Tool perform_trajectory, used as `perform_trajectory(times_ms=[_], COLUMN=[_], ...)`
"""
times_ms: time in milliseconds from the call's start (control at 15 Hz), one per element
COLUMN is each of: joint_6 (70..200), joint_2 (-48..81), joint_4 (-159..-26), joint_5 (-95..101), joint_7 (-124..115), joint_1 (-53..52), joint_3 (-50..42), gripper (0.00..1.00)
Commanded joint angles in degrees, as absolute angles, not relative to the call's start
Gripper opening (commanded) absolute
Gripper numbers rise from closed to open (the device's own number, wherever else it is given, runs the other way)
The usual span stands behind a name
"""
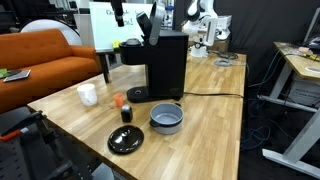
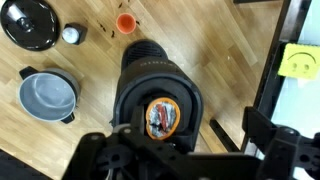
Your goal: Pick the small tin on the table, put it in the coffee maker then close it
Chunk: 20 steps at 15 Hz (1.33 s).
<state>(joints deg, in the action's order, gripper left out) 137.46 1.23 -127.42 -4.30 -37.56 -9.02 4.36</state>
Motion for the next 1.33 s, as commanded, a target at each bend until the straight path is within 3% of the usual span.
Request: perform_trajectory(times_ms=[0, 800, 1267], joint_6=[138.15, 139.32, 151.77], joint_2=[-1.41, 0.14, -0.44], joint_4=[-132.83, -135.27, -132.9], joint_5=[-8.05, -7.21, -4.09], joint_7=[-38.55, -42.73, -49.51], joint_1=[-8.19, -7.88, -8.01], joint_3=[5.35, 5.33, 5.67], gripper=[1.0, 1.0, 1.0])
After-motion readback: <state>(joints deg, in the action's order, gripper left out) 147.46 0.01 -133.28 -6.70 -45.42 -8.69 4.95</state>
